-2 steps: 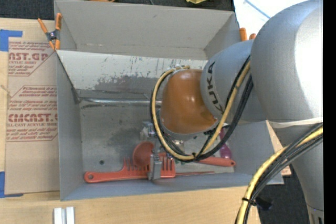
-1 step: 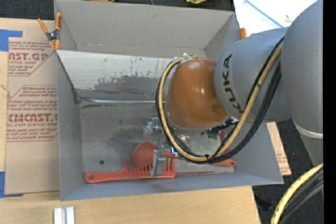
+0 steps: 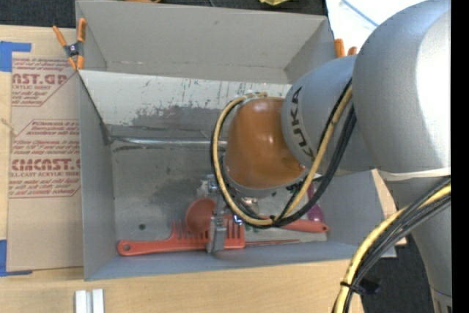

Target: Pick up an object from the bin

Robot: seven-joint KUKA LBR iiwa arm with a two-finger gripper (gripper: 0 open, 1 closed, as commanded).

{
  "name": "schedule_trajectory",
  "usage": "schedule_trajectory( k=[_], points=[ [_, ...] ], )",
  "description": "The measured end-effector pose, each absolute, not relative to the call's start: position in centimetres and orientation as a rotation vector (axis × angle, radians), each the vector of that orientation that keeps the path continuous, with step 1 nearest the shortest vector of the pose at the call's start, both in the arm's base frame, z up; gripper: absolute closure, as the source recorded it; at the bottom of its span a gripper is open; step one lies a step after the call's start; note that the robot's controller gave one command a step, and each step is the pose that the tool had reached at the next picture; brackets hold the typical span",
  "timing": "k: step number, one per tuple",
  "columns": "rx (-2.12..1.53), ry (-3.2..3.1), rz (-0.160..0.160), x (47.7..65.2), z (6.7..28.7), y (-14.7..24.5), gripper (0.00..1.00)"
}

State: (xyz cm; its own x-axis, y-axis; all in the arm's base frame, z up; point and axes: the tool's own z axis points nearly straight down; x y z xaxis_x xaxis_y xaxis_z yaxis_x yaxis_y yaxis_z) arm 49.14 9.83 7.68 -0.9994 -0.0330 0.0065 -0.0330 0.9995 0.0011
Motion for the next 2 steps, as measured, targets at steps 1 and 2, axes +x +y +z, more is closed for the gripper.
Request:
schedule_trajectory(
  k=[1, 2],
  points=[
    [-0.154, -3.153, -0.013, 48.58, 7.06, 9.87, 0.00],
    [0.044, -3.137, -0.003, 49.16, 7.68, 9.91, 1.00]
  ],
)
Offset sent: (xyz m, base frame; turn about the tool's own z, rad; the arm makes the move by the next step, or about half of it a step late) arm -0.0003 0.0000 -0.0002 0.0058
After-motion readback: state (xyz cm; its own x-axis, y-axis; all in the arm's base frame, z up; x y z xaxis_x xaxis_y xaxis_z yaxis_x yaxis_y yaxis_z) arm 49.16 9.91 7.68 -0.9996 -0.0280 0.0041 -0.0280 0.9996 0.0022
